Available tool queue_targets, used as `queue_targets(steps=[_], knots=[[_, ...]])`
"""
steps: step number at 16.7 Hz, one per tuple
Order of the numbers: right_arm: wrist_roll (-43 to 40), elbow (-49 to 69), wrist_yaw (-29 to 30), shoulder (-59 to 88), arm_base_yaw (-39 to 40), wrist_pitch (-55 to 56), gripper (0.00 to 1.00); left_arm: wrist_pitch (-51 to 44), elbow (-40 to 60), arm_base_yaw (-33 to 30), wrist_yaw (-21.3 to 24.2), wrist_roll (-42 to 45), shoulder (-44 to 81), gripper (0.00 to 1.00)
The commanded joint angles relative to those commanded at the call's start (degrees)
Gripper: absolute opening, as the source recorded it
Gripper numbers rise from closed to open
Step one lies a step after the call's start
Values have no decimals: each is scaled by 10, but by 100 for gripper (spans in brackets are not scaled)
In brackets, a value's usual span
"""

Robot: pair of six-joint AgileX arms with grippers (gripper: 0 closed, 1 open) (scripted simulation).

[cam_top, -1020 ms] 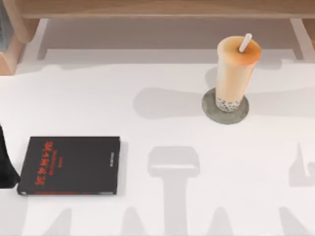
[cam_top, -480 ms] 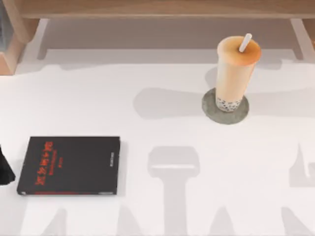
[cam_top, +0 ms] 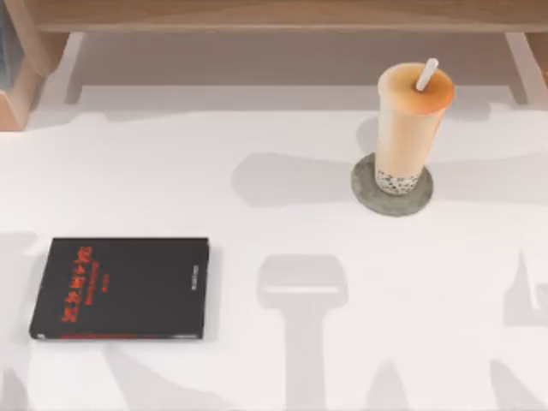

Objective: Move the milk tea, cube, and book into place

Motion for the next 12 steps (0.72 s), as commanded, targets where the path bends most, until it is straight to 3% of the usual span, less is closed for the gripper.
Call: queue_targets(steps=[7, 12], knots=[[0, 0, 0, 0, 0, 0, 100, -246, 258, 152, -1, 73, 373, 100], [0, 0, 0, 0, 0, 0, 100, -354, 373, 217, 1, 106, 537, 100]])
